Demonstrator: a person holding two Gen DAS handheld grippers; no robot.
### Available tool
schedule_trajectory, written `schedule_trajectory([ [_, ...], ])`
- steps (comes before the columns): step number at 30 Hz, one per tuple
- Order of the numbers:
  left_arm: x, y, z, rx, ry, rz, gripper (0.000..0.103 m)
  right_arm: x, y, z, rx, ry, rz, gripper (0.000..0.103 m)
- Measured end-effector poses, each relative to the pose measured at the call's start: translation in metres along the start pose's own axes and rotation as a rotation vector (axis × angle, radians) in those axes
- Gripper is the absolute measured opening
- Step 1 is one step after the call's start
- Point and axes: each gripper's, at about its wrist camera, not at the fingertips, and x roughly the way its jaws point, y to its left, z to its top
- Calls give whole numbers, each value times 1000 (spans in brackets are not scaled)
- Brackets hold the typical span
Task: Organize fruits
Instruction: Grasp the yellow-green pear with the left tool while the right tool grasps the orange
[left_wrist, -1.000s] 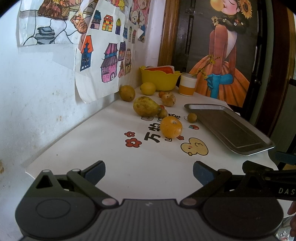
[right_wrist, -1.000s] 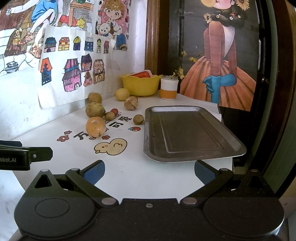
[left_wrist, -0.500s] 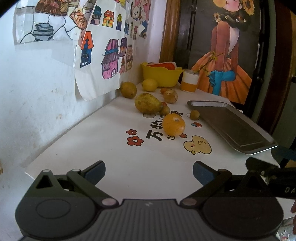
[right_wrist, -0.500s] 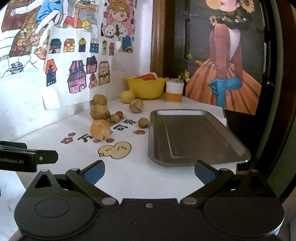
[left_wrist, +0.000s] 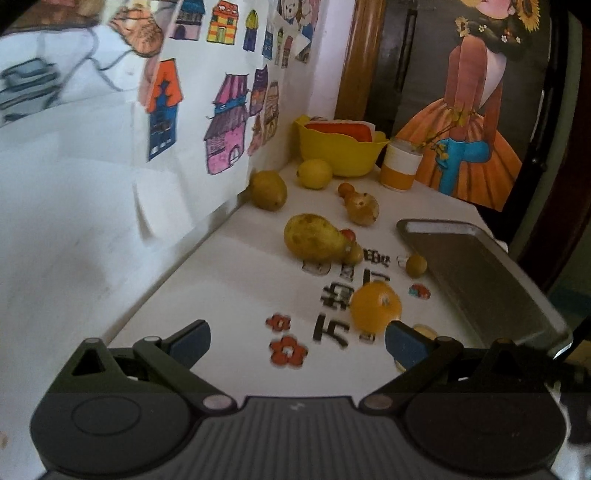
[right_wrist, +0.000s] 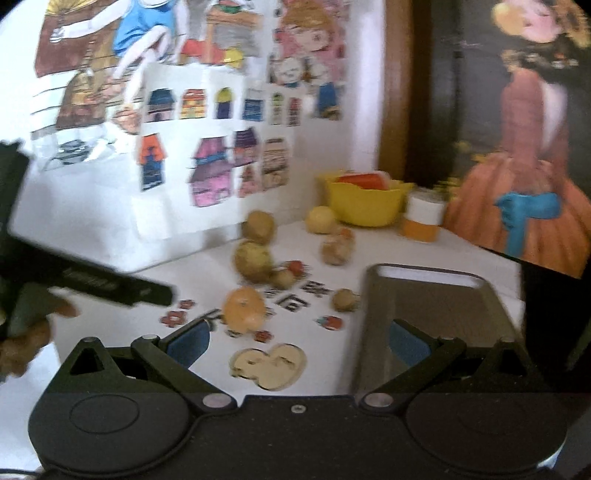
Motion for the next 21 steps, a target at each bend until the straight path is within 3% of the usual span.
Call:
schedule_trajectory([
  [4, 18, 1, 20, -3, 1, -23, 103, 22, 5, 8, -17, 48, -2, 102],
  [12, 55, -3, 46, 59, 12, -55, 102, 70, 13, 14, -1, 119, 108, 102],
  [17, 81, 3, 59, 55, 31, -123, 102, 99, 14, 18, -15, 156, 150, 93],
  [21, 108, 2, 65, 96, 51, -116, 102, 118, 15, 17, -31, 183, 154, 89],
])
